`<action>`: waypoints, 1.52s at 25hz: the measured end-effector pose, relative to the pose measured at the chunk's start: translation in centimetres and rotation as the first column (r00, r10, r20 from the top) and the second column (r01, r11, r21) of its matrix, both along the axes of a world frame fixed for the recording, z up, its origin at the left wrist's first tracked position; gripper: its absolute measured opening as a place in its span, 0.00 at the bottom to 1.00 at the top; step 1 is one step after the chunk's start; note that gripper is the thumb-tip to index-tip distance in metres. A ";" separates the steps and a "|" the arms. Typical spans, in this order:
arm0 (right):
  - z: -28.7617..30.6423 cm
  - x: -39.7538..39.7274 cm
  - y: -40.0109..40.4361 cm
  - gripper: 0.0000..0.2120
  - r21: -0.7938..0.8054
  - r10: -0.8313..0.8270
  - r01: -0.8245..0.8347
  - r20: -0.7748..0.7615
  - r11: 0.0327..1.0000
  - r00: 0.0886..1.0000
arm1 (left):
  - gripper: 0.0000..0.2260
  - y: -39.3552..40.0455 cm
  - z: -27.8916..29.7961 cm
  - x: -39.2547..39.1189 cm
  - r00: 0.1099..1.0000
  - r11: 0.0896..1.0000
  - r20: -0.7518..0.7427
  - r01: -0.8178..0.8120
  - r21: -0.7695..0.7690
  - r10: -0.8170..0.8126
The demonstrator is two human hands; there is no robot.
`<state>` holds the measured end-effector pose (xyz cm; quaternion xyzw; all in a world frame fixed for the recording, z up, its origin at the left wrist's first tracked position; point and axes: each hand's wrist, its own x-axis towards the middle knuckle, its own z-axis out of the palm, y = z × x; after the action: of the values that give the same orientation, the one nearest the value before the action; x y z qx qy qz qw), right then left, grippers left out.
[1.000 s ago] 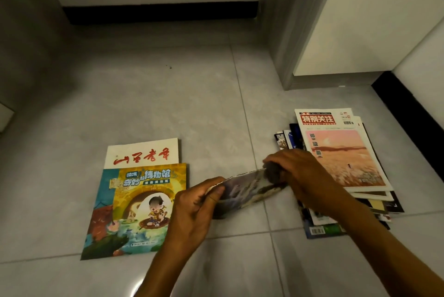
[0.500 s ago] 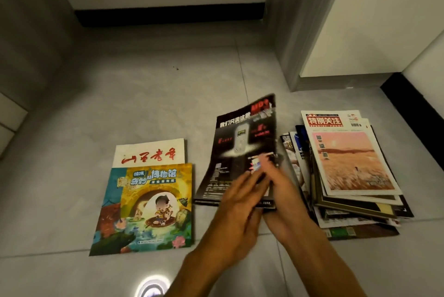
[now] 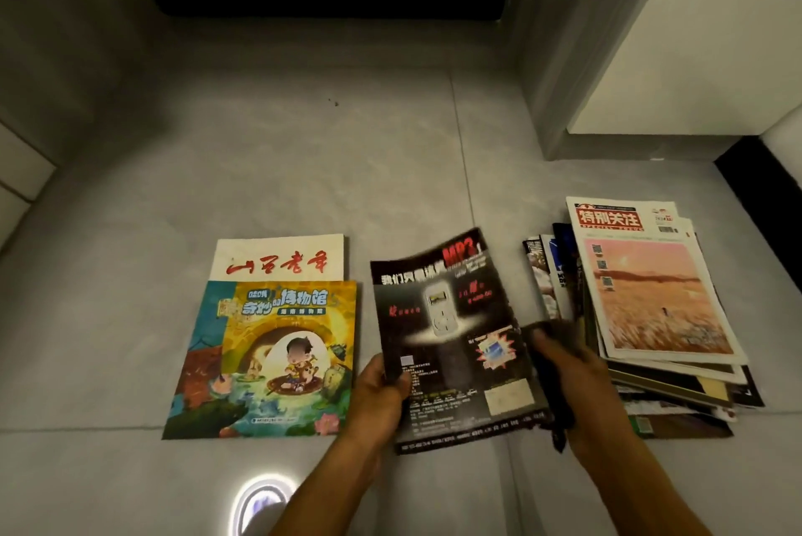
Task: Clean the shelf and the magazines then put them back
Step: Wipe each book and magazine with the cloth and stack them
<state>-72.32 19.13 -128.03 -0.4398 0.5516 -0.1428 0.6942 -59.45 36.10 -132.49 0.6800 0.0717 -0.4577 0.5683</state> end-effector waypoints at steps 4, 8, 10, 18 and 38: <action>-0.7 1.0 -1.4 0.13 -0.331 -0.163 0.178 0.074 0.927 0.984 | 0.13 -1.1 -2.5 -0.2 0.862 0.902 0.322 0.287 0.324 -0.390; -6.0 2.9 1.4 0.16 -0.587 0.225 -0.562 -0.548 0.582 0.805 | 0.28 -0.7 -3.4 -0.3 0.705 0.900 0.560 0.330 0.284 -0.435; -10.3 3.4 5.7 0.25 -0.524 0.245 -0.754 -0.732 0.396 0.636 | 0.32 -0.8 -4.2 0.0 0.678 0.890 0.576 0.348 0.296 -0.457; -12.4 3.7 -1.1 0.41 -0.530 0.177 -0.812 -0.799 0.244 0.575 | 0.41 -1.0 -4.5 1.5 0.655 0.819 0.492 0.456 0.348 -0.573; -11.6 12.3 -3.8 0.39 -0.535 0.157 -0.808 -0.801 0.247 0.578 | 0.44 -1.0 -6.1 1.6 0.651 0.782 0.439 0.463 0.418 -0.620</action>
<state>-60.03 15.28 -139.59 -0.9048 0.3985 -0.0170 0.1489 -57.90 35.05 -138.57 0.8421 -0.2430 -0.3755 0.3011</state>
